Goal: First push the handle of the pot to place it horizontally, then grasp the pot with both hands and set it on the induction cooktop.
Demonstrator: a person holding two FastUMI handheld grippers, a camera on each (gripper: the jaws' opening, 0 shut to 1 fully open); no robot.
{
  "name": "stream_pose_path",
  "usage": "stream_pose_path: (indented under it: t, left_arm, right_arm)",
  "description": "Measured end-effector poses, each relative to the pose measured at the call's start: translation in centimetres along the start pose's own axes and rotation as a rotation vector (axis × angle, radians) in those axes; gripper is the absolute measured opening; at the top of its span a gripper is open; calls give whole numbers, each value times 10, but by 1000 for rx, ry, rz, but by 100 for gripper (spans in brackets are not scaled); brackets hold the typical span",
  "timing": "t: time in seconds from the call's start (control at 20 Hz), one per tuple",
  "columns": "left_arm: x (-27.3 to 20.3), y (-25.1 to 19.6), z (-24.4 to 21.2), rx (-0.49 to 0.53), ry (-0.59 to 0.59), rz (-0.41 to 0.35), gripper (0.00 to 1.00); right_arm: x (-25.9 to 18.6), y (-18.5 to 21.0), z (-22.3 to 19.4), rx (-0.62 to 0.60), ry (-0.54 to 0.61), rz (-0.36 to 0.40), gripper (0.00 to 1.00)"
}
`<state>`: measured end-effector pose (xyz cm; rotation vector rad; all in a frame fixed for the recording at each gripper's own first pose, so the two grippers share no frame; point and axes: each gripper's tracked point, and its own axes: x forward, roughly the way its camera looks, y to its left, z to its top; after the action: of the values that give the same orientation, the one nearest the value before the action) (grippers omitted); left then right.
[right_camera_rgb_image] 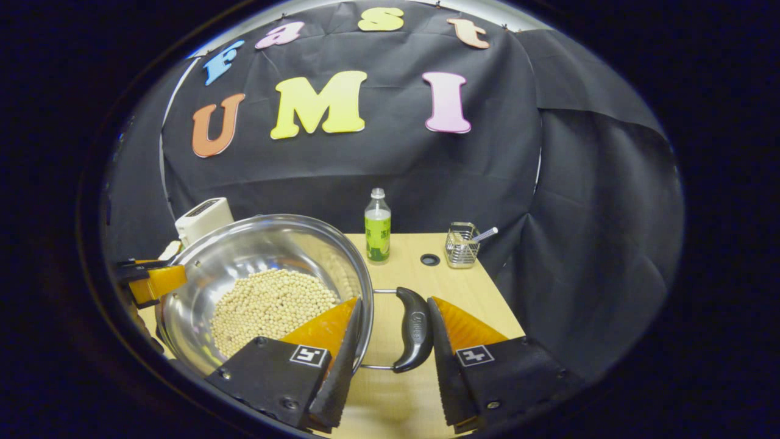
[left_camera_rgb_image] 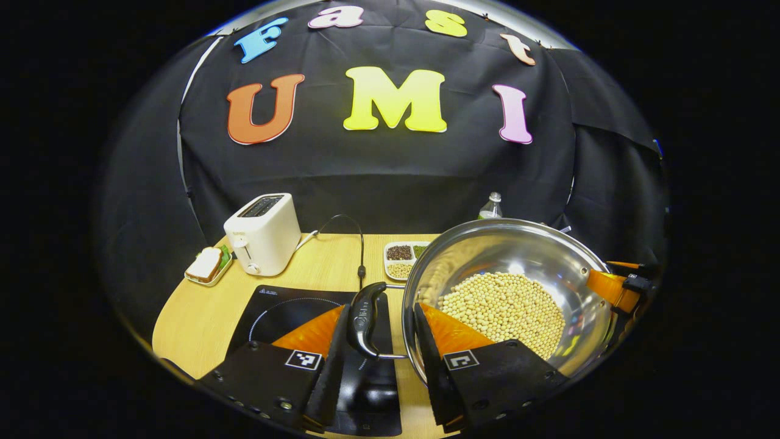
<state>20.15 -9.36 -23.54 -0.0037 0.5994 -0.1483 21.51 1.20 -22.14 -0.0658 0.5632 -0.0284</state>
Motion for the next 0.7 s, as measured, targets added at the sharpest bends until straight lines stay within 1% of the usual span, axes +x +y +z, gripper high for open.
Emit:
stream_pose_path:
  t: [0.05,0.3,0.45,0.7]
  left_arm:
    - [-3,7,3,-8,-5,6,58]
    - [-15,39,19,1,-57,49,58]
    - [-22,59,26,-21,-73,63,58]
    - [-26,86,30,-52,-88,79,58]
  right_arm:
    - [-1,6,3,-3,-2,3,63]
    - [-9,41,19,-9,-12,28,62]
    - [-12,62,28,-20,-21,46,63]
    - [-14,92,42,-56,-36,60,62]
